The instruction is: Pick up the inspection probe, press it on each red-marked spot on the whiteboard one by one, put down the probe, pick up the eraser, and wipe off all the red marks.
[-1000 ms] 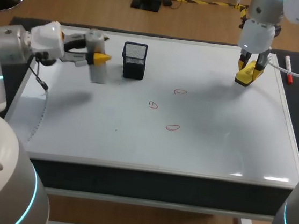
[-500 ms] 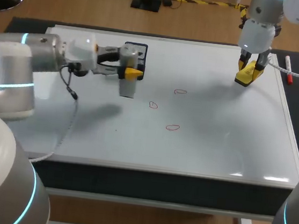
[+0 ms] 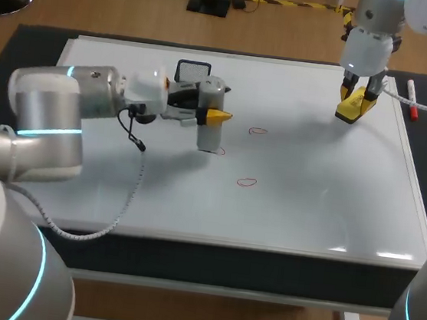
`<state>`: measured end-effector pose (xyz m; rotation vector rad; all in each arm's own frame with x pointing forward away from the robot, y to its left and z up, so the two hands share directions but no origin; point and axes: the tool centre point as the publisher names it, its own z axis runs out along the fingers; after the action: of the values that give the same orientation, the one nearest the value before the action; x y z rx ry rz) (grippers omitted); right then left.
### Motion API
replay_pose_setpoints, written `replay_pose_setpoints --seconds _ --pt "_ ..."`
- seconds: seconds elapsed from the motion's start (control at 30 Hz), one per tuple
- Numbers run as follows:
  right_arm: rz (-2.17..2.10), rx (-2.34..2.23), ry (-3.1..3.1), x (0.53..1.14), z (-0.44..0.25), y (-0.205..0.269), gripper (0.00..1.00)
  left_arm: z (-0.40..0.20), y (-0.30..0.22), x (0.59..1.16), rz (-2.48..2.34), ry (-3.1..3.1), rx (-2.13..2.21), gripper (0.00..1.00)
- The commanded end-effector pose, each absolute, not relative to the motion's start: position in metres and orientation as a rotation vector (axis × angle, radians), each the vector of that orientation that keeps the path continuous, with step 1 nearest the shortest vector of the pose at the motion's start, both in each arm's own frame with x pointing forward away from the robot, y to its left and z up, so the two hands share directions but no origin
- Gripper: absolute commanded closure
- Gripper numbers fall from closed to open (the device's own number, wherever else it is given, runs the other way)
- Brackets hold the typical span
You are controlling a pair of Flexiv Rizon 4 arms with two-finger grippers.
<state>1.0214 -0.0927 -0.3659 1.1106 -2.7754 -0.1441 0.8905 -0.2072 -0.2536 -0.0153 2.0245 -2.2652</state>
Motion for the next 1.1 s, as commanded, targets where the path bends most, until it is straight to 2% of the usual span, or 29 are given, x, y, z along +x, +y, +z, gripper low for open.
replay_pose_setpoints --seconds 0.03,1.1 --pt "-0.139 1.112 -2.773 1.021 -0.364 -0.094 1.0 -0.262 -0.216 0.896 -2.308 1.994 0.002 1.0" --pt "-0.139 1.112 -2.773 1.021 -0.364 -0.094 1.0 -0.278 -0.226 0.915 -2.34 2.034 0.002 1.0"
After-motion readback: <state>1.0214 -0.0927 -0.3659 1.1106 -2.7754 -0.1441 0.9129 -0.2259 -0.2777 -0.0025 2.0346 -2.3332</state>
